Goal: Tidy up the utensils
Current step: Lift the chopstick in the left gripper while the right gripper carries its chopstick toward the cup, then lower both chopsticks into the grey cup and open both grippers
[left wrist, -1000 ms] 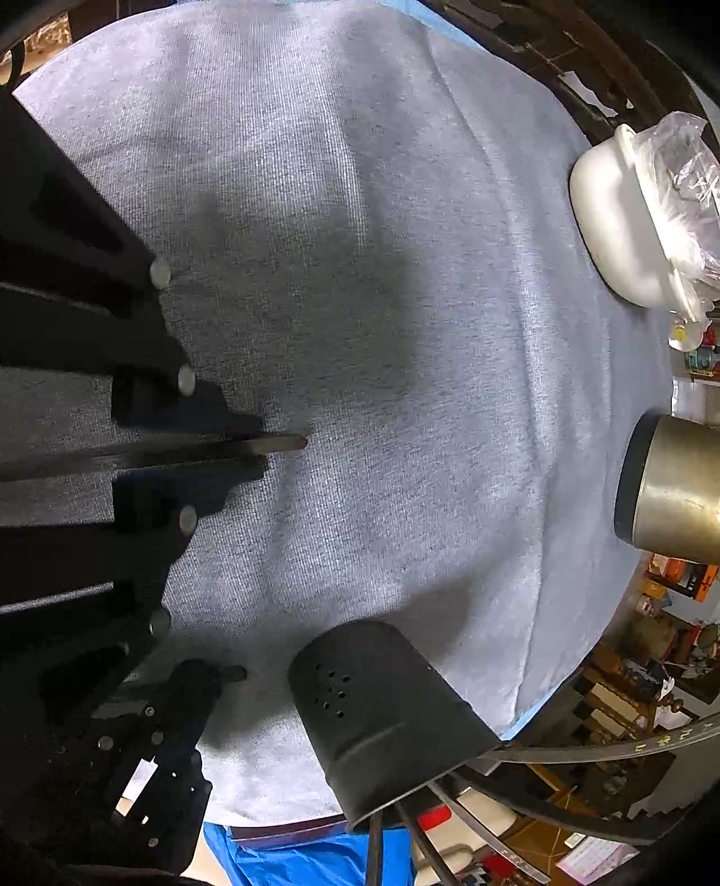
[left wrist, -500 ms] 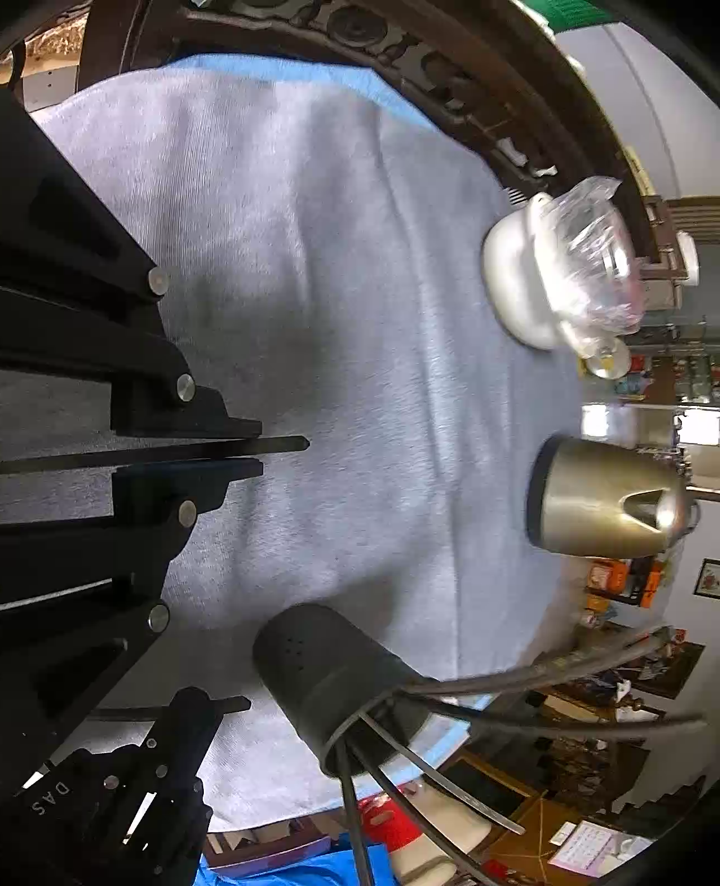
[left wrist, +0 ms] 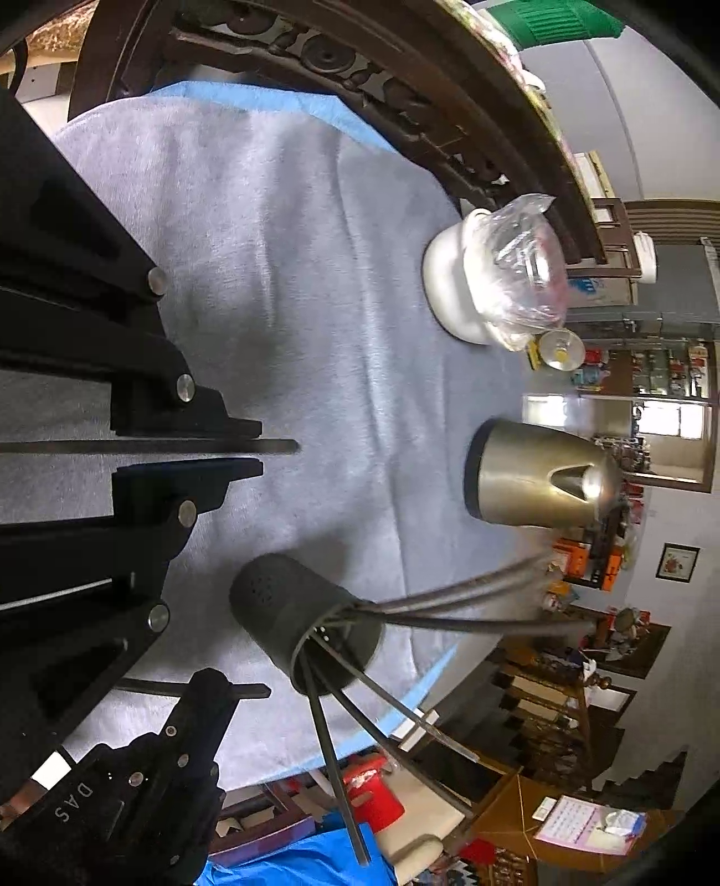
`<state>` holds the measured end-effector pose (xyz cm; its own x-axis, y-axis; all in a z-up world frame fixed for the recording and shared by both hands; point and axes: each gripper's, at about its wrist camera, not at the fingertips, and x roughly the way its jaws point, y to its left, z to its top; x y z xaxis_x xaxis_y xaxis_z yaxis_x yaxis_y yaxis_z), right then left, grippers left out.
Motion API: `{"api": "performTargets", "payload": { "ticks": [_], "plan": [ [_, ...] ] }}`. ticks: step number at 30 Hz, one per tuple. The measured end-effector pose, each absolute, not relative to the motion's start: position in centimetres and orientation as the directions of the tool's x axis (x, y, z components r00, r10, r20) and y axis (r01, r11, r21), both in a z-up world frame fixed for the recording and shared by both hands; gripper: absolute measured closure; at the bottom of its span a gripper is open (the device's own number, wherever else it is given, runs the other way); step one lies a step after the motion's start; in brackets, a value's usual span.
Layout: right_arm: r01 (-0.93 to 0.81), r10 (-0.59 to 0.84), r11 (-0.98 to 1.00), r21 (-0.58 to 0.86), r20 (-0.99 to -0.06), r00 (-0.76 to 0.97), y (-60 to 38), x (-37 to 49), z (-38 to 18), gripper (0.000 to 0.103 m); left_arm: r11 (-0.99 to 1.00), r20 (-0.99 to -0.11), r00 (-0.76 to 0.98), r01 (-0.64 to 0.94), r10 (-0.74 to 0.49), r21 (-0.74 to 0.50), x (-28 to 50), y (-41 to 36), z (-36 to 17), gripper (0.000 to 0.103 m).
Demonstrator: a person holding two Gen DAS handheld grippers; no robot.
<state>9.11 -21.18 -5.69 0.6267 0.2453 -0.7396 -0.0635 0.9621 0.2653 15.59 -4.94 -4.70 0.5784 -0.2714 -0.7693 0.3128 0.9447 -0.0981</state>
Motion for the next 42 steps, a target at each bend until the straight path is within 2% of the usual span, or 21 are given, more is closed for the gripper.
{"api": "performTargets", "payload": {
  "ticks": [11,17,22,26,31,39,40,42],
  "plan": [
    [-0.081,0.268,0.952,0.295,-0.678,0.685,-21.5,7.5,-3.1,0.097,0.936,-0.75,0.592,0.337,-0.295,-0.102,14.6,-4.8,-2.9,0.096],
    [-0.053,0.265,0.948,0.314,-0.685,0.679,-22.5,7.0,-3.8,0.097,0.927,-0.854,0.398,0.303,-0.336,-0.223,17.2,-3.9,-7.7,0.096],
    [-0.03,0.278,0.934,0.355,-0.674,0.684,-23.9,6.9,-3.8,0.097,0.919,-0.884,0.3,0.276,-0.359,-0.28,18.4,-4.9,-11.1,0.093],
    [-0.025,0.287,0.927,0.375,-0.663,0.692,-24.6,6.7,-3.8,0.097,0.915,-0.895,0.272,0.301,-0.354,-0.27,19.5,-6.9,-12.4,0.082],
    [-0.016,0.291,0.92,0.392,-0.652,0.7,-25.5,6.3,-3.8,0.097,0.922,-0.932,0.207,0.315,-0.298,-0.224,20.6,-8.5,-14.5,0.08],
    [-0.021,0.307,0.911,0.412,-0.642,0.703,-25.9,6.3,-3.8,0.097,0.927,-0.939,0.211,0.321,-0.271,-0.195,21.3,-9.4,-15.2,0.083],
    [-0.022,0.309,0.91,0.414,-0.64,0.703,-25.9,6.3,-3.8,0.097,0.926,-0.939,0.212,0.324,-0.269,-0.193,21.3,-9.5,-15.2,0.085],
    [-0.022,0.31,0.909,0.417,-0.638,0.705,-25.9,6.2,-3.8,0.097,0.923,-0.936,0.218,0.333,-0.276,-0.195,21.1,-9.3,-15.1,0.096]
  ]
}}
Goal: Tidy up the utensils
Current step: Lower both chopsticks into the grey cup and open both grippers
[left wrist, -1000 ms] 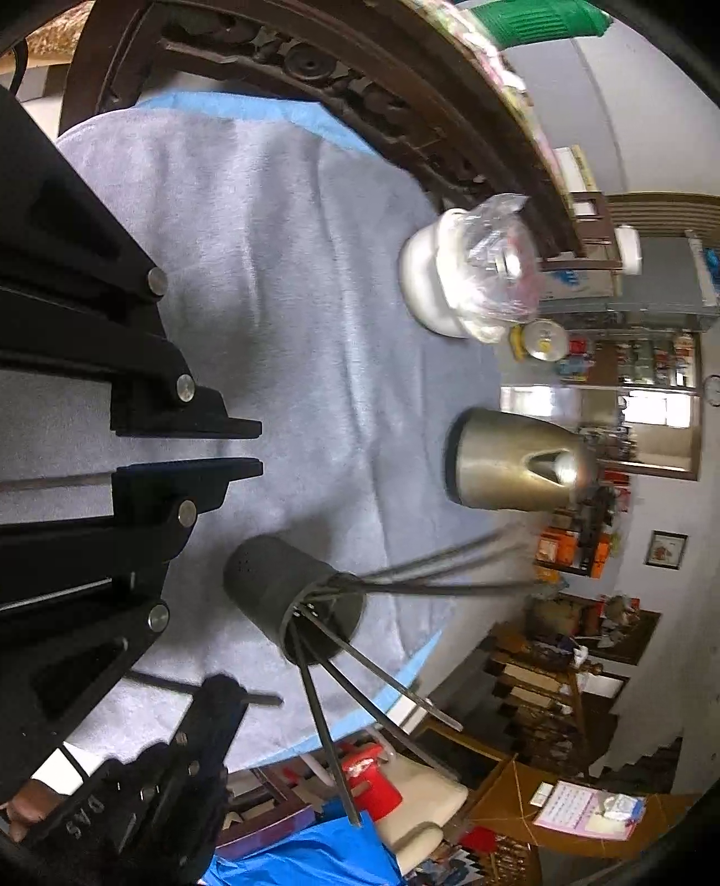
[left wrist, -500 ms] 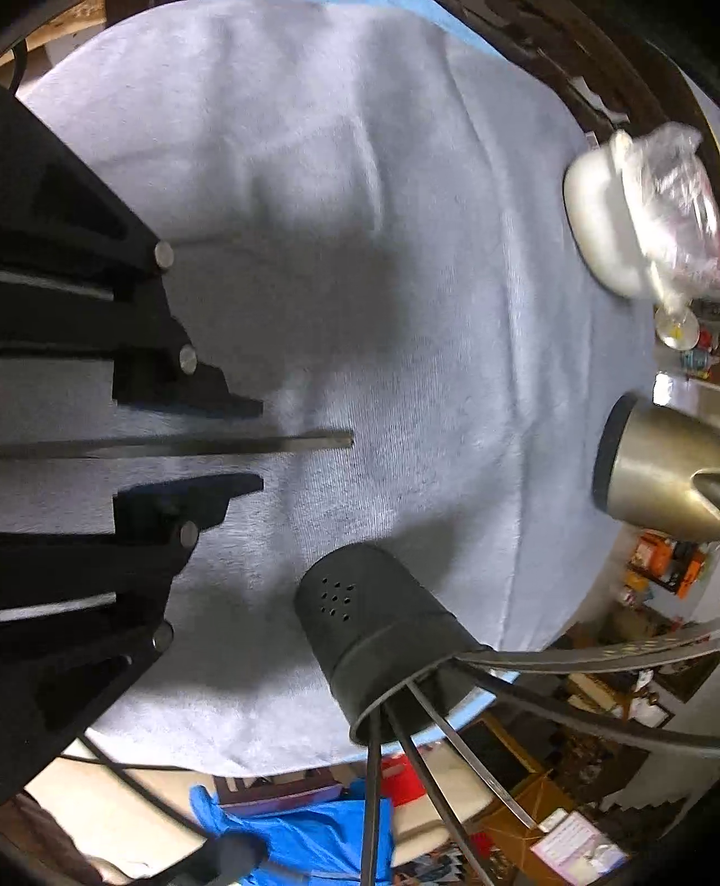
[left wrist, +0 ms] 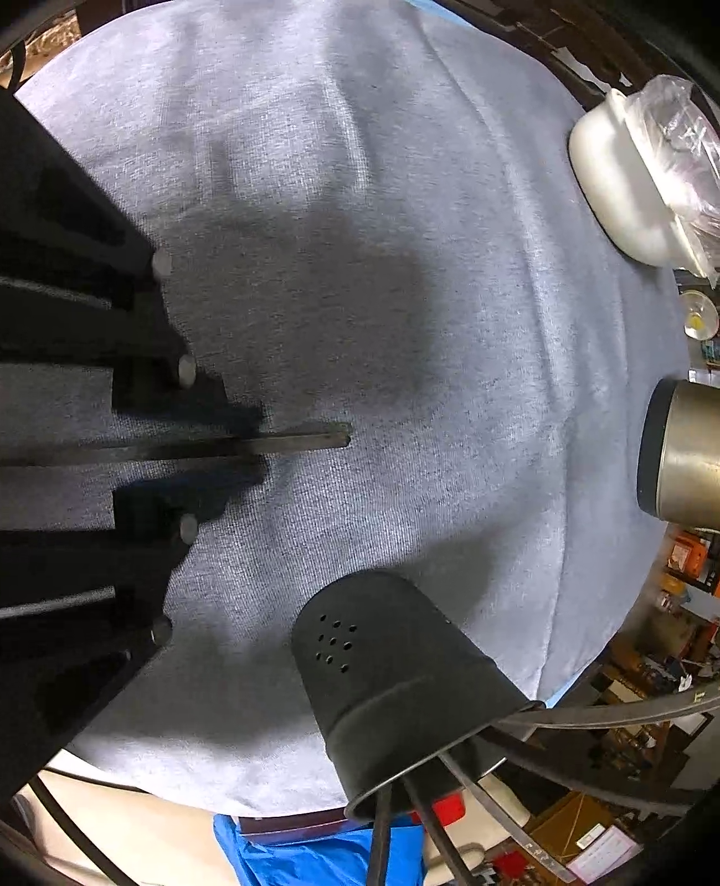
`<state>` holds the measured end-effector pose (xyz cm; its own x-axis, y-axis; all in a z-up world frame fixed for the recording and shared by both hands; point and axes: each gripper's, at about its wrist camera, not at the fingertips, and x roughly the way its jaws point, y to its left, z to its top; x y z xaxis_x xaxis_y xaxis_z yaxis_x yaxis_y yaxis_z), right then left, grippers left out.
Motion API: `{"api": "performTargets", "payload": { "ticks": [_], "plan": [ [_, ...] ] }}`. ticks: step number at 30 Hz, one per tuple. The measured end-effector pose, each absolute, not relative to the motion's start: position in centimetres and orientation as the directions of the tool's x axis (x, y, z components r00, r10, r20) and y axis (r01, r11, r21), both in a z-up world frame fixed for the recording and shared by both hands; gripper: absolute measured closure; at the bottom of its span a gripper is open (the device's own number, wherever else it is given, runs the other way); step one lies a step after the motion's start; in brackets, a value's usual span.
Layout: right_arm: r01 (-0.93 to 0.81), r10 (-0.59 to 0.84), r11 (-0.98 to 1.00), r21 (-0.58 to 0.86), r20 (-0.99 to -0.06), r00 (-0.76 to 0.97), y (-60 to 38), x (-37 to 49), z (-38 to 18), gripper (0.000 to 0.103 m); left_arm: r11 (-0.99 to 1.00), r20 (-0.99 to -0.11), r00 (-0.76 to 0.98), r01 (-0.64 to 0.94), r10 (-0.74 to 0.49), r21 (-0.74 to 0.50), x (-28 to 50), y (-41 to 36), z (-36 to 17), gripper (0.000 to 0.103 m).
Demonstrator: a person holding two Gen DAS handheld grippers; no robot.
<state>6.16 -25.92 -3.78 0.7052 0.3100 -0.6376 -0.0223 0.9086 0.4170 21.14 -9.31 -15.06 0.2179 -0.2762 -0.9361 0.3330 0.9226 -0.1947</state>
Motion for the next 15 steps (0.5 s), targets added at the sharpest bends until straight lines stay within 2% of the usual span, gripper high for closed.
{"api": "performTargets", "payload": {
  "ticks": [7,15],
  "plan": [
    [-0.03,0.308,0.91,0.413,-0.628,0.715,-25.8,5.6,-3.2,0.097,0.928,-0.902,0.305,0.307,-0.306,-0.211,19.7,-8.0,-12.8,0.097],
    [-0.053,0.301,0.914,0.403,-0.585,0.753,-25.5,4.7,-1.4,0.097,0.921,-0.79,0.49,0.307,-0.369,-0.24,17.1,-6.4,-5.5,0.097]
  ]
}}
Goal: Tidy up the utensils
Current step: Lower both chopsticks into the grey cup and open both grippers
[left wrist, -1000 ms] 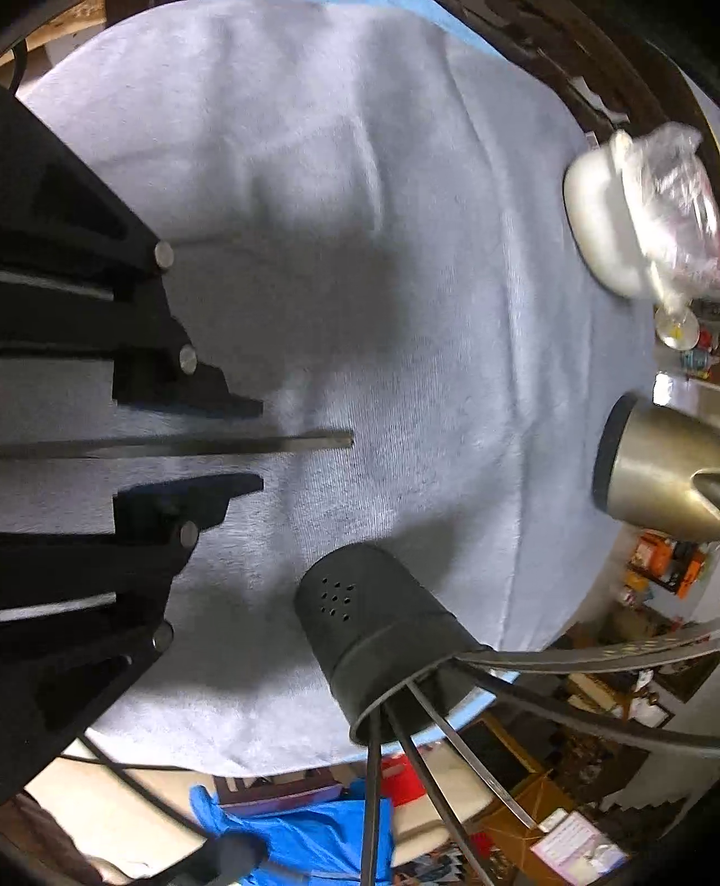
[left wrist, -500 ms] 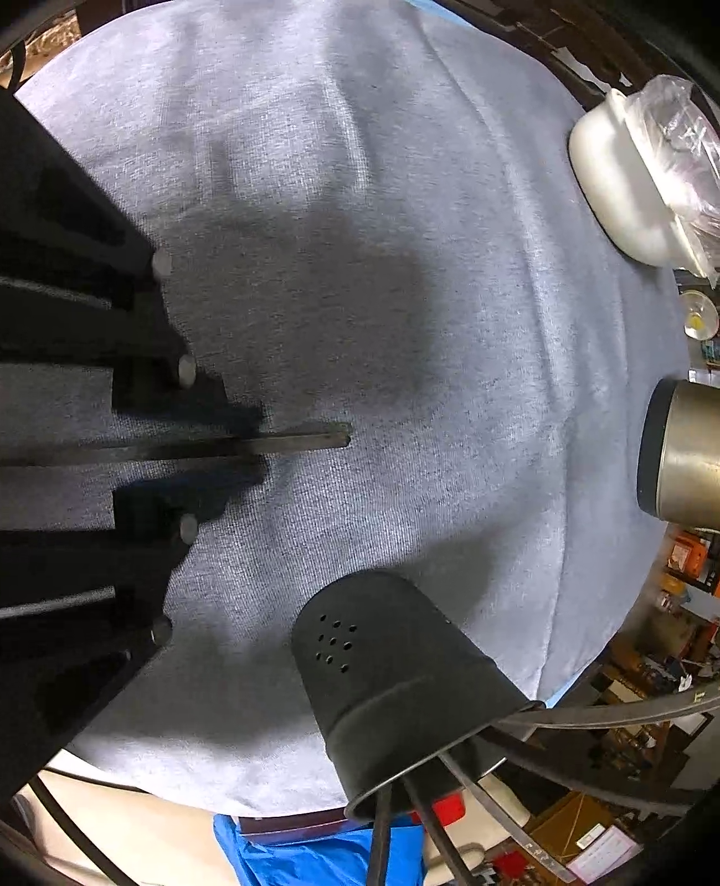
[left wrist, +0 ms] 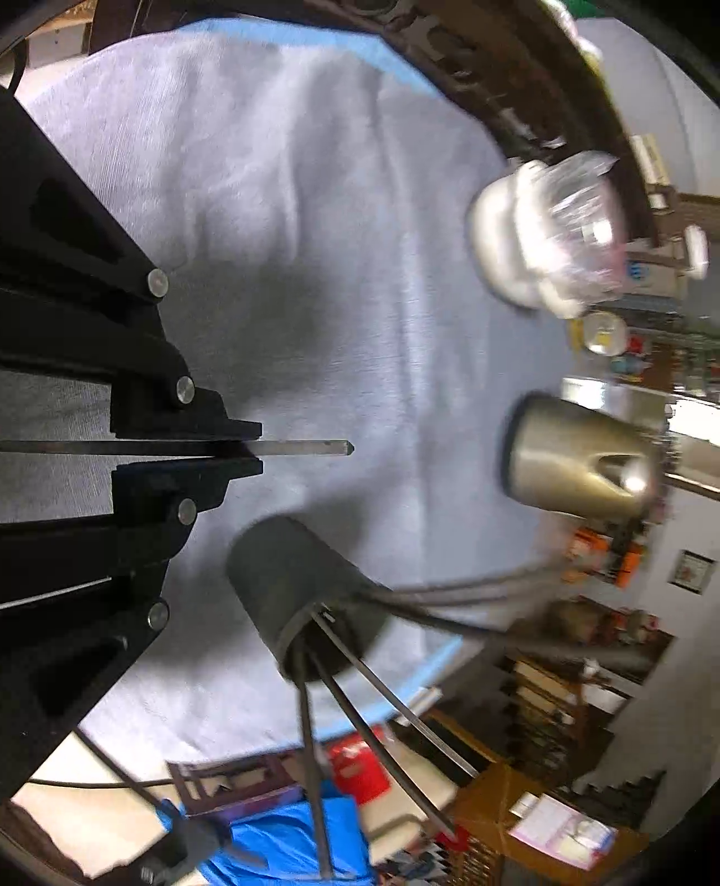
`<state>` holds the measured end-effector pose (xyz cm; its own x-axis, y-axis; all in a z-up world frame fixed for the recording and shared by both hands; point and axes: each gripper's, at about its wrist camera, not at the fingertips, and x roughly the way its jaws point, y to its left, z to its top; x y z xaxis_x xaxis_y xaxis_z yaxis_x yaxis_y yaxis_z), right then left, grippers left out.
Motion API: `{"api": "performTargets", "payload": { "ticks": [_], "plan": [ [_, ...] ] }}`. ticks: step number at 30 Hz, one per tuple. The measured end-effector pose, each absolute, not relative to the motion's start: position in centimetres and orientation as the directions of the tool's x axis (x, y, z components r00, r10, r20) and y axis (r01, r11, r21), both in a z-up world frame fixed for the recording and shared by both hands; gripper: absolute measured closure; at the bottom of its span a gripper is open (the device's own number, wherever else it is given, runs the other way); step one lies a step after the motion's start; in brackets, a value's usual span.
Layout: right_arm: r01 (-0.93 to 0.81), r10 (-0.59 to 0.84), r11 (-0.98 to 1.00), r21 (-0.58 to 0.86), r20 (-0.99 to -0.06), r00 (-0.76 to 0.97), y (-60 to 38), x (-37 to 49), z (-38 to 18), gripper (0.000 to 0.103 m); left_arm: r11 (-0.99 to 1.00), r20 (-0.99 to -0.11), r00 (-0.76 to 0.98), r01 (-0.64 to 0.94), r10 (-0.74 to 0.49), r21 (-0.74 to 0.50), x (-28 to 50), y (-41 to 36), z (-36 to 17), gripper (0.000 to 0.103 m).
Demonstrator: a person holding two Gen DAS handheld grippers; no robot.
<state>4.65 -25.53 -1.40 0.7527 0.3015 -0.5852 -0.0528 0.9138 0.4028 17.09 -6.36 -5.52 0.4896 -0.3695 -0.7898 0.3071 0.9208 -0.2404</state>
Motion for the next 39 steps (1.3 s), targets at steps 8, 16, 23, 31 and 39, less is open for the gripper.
{"api": "performTargets", "payload": {
  "ticks": [8,16,23,31,39],
  "plan": [
    [-0.07,0.288,0.917,0.392,-0.533,0.796,-25.5,3.9,0.7,0.097,0.911,-0.665,0.626,0.332,-0.408,-0.246,14.5,-4.6,0.1,0.097],
    [-0.056,0.249,0.92,0.387,-0.471,0.846,-26.8,3.6,3.3,0.097,0.9,-0.544,0.718,0.361,-0.435,-0.244,13.1,-4.5,4.8,0.097],
    [-0.048,0.203,0.932,0.36,-0.406,0.891,-28.0,4.4,6.9,0.097,0.887,-0.46,0.759,0.394,-0.461,-0.241,12.9,-5.6,8.8,0.097],
    [0.008,0.112,0.936,0.352,-0.319,0.941,-29.9,6.1,10.6,0.097,0.875,-0.35,0.803,0.42,-0.483,-0.243,13.6,-6.8,12.7,0.097],
    [0.115,-0.021,0.944,0.308,-0.293,0.956,-30.4,8.6,10.1,0.097,0.869,-0.301,0.821,0.415,-0.485,-0.268,15.0,-9.1,11.7,0.097]
  ]
}}
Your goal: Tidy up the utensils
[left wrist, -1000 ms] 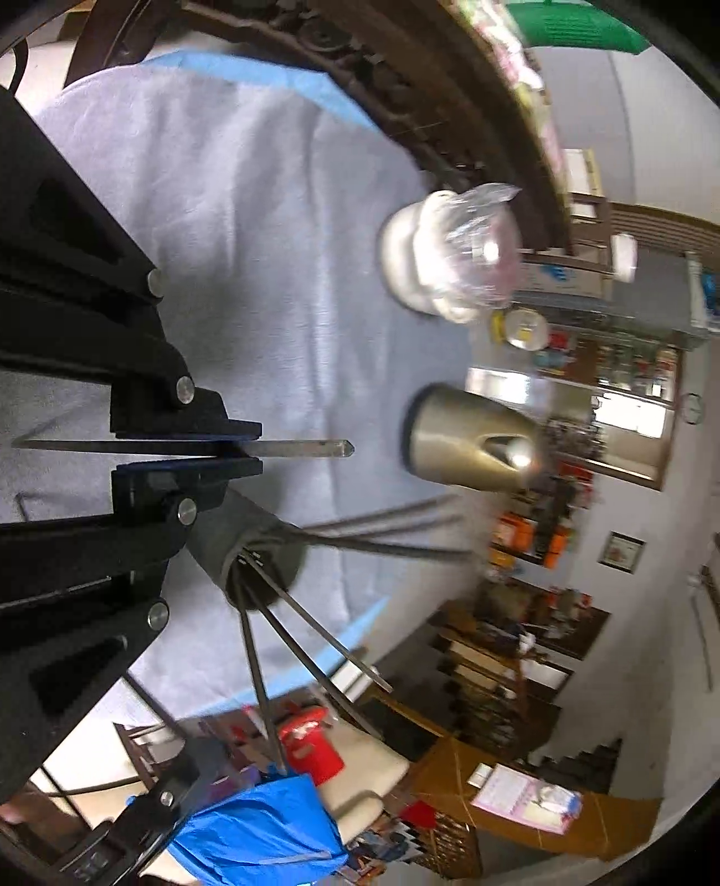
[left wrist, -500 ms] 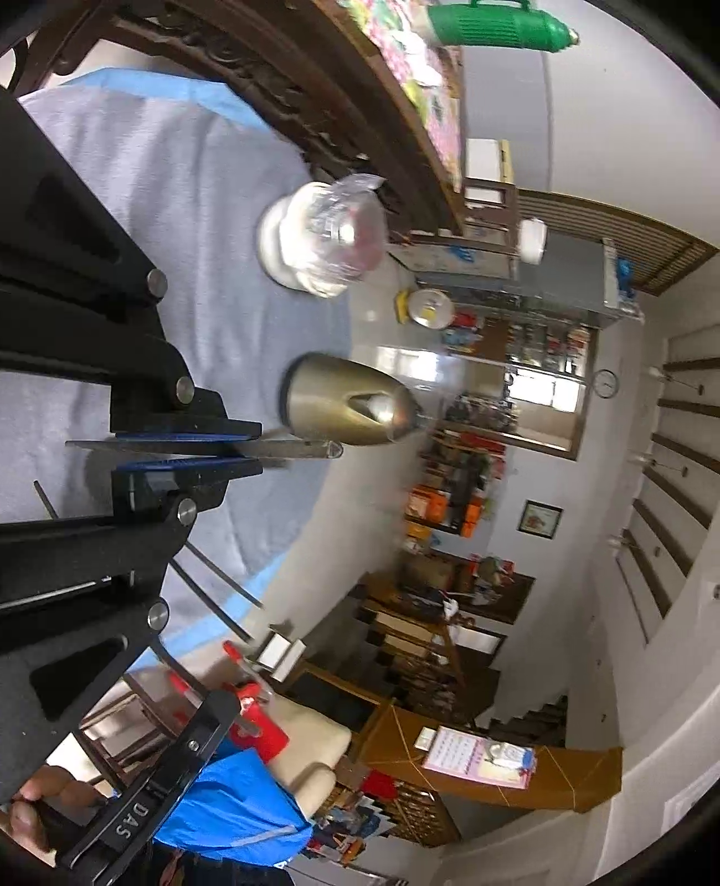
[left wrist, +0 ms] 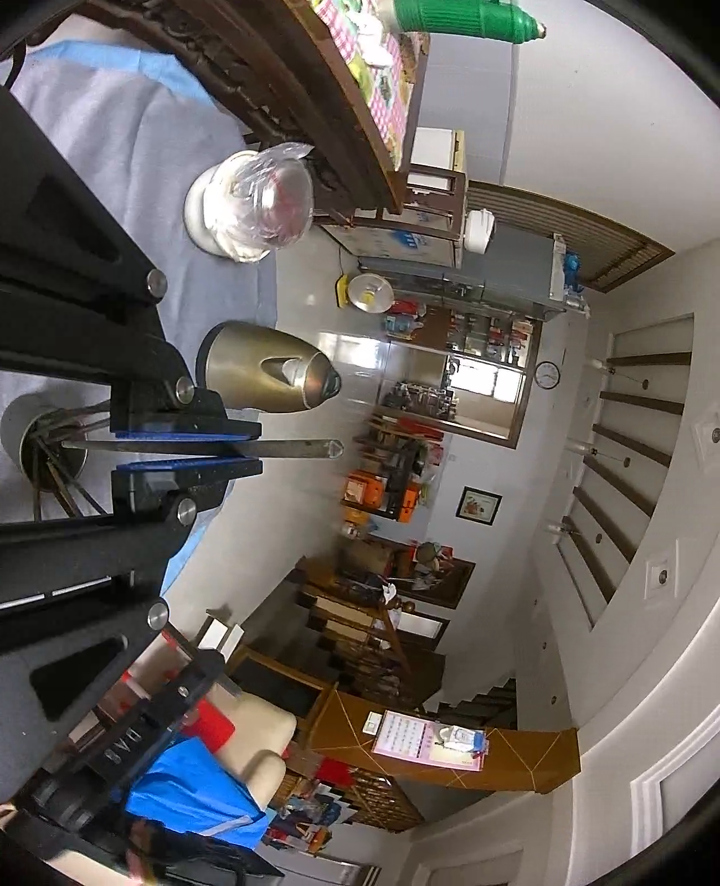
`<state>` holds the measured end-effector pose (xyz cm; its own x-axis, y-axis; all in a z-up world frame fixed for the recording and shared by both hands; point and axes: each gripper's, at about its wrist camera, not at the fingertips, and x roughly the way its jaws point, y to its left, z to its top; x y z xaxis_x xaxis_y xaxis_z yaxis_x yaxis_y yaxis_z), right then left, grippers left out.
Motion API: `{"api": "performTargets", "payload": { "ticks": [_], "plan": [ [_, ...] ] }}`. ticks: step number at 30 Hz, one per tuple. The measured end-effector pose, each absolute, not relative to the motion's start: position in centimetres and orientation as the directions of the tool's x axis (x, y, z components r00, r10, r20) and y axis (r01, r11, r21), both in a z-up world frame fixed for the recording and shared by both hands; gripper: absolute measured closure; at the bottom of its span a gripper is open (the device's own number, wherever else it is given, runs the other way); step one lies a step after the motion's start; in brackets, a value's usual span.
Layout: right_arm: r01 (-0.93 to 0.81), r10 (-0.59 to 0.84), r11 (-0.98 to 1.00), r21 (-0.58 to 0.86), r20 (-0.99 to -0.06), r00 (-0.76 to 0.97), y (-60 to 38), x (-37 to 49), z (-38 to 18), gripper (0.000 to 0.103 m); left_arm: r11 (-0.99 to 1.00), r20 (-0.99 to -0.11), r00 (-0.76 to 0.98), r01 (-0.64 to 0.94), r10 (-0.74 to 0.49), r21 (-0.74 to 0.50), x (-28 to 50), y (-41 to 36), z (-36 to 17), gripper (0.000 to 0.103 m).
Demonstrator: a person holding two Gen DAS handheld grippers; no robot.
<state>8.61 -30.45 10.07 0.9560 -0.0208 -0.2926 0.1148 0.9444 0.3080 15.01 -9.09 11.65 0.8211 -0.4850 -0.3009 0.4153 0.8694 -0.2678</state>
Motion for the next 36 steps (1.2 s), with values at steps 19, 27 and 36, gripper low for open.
{"api": "performTargets", "payload": {
  "ticks": [19,27,36],
  "plan": [
    [0.117,0.047,0.938,0.325,-0.456,0.889,-30.5,9.2,5.9,0.095,0.878,-0.492,0.728,0.405,-0.478,-0.254,15.4,-11.2,5.5,0.097],
    [0.103,0.096,0.919,0.379,-0.473,0.876,-30.9,8.2,6.1,0.09,0.899,-0.509,0.742,0.383,-0.437,-0.213,14.0,-8.9,5.5,0.052],
    [0.075,0.104,0.896,0.439,-0.37,0.923,-31.8,5.2,7.4,0.064,0.94,-0.546,0.773,0.328,-0.323,-0.091,11.3,-6.4,4.7,0.027]
  ]
}}
